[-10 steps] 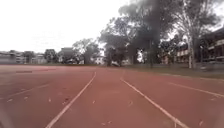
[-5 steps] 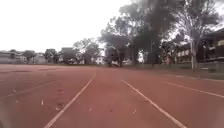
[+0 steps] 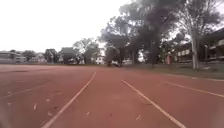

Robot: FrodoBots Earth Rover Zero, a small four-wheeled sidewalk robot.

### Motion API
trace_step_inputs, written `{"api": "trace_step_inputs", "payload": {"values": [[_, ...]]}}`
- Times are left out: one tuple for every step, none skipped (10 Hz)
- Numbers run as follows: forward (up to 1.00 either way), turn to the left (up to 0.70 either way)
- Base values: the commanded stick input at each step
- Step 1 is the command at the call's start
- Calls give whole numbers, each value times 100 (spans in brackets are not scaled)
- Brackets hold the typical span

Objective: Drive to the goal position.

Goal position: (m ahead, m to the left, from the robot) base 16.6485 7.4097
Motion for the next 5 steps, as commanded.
{"api": "trace_step_inputs", "payload": {"values": [[45, 0], [45, 0], [45, 0], [45, 0], [45, 0]]}}
